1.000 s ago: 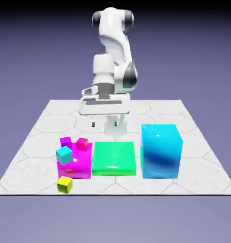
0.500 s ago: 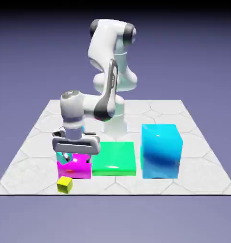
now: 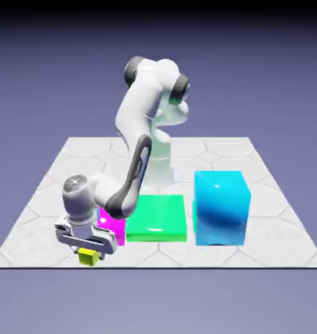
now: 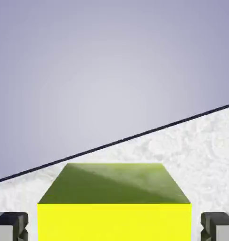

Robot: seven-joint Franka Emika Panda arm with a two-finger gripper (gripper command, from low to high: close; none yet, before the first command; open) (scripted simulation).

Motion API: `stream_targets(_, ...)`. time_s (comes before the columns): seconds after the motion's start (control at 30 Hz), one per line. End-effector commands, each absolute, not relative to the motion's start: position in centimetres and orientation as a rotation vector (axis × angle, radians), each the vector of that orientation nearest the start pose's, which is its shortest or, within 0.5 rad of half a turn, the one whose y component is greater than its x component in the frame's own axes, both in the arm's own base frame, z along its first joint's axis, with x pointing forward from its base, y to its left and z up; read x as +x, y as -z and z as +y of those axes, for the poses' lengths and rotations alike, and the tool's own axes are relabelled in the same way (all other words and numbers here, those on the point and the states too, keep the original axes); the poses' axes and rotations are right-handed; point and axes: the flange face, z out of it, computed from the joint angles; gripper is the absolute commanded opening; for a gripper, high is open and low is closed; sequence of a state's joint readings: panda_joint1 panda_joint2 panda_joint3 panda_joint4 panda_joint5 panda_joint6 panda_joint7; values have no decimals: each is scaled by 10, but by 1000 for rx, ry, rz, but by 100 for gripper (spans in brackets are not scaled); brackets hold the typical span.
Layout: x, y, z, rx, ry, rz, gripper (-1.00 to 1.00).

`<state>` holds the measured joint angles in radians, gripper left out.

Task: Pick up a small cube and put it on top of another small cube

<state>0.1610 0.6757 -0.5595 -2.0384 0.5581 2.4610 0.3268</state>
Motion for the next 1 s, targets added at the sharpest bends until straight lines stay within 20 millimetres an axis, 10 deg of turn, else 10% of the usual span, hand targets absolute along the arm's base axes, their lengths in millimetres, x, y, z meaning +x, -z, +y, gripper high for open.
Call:
stream_targets(0.0, 530, -162, -231, -2691, -138, 1656, -100)
stream_targets(0.1, 539, -221, -234, -2660, -96, 1646, -100)
stream_targets(0.53, 474, -366, -254, -2279, -102, 2044, -100)
stream_targets(0.63, 453, -371, -250, -2232, -112, 2170, -100)
stream_targets(0.87, 447, -283, -242, -2241, -143, 2198, -100)
stream_targets(0.9, 447, -283, -242, -2241, -143, 2198, 100)
stream_targets(0.97, 449, -300, -243, -2241, -143, 2197, 100)
